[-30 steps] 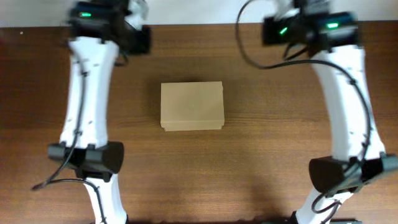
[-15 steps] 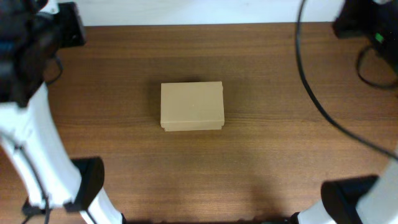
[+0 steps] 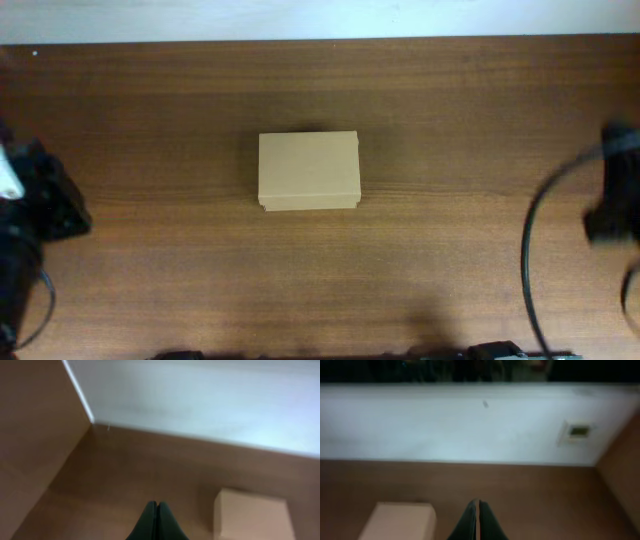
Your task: Pack container
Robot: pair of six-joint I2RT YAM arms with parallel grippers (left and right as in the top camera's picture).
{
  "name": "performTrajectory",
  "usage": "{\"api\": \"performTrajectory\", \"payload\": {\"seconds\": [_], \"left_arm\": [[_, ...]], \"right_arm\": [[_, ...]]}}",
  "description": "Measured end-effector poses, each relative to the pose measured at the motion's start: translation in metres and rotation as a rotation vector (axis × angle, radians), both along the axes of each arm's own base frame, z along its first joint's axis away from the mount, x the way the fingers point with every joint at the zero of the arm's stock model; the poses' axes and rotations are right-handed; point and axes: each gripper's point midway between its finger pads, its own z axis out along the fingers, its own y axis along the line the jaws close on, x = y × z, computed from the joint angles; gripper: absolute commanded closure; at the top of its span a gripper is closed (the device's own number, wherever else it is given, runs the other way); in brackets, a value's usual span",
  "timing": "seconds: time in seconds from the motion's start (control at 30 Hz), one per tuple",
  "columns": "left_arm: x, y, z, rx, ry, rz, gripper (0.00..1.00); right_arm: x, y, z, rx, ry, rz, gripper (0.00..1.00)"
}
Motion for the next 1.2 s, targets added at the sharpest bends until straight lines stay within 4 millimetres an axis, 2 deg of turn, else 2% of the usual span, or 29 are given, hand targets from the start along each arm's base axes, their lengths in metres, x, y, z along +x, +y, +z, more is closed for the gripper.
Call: {"api": "performTrajectory", "payload": {"seconds": [0.07, 0.13, 0.23, 0.4, 0.5, 0.57, 0.6, 0.63, 0.67, 0.7, 1.2], "left_arm": [[-0.001, 0.001, -0.025, 0.002, 0.079, 0.004, 0.97], [0.005, 0.000, -0.050, 0.009, 0.161, -0.014, 0.94], [0.019, -0.004, -0.088, 0.018, 0.270, -0.053, 0.95], [0.043, -0.012, -0.167, 0.022, 0.459, -0.108, 0.95], [0.051, -0.016, -0.204, 0.023, 0.524, -0.128, 0.94], [0.053, -0.017, -0.220, 0.022, 0.552, -0.136, 0.89], [0.053, -0.017, -0.223, 0.023, 0.559, -0.137, 0.86], [0.054, -0.017, -0.224, 0.024, 0.557, -0.139, 0.79], [0.055, -0.017, -0.224, 0.024, 0.553, -0.139, 0.55], [0.055, -0.017, -0.223, 0.025, 0.546, -0.140, 0.01], [0.052, -0.018, -0.217, 0.030, 0.520, -0.144, 0.00]], "right_arm": [[-0.018, -0.007, -0.024, -0.019, 0.077, -0.029, 0.96], [-0.026, -0.011, -0.045, -0.035, 0.153, -0.043, 0.96], [-0.020, -0.013, -0.073, -0.055, 0.252, -0.058, 0.96], [-0.003, -0.010, -0.120, -0.083, 0.394, -0.045, 0.96], [-0.003, -0.004, -0.150, -0.101, 0.462, -0.011, 0.96], [-0.005, -0.001, -0.162, -0.114, 0.468, 0.014, 0.95], [-0.004, 0.001, -0.164, -0.116, 0.454, 0.024, 0.82], [-0.006, 0.003, -0.166, -0.120, 0.444, 0.036, 0.61], [-0.008, 0.004, -0.168, -0.121, 0.440, 0.043, 0.34], [-0.011, 0.004, -0.168, -0.119, 0.436, 0.046, 0.01], [-0.014, 0.004, -0.164, -0.121, 0.407, 0.052, 0.01]]}}
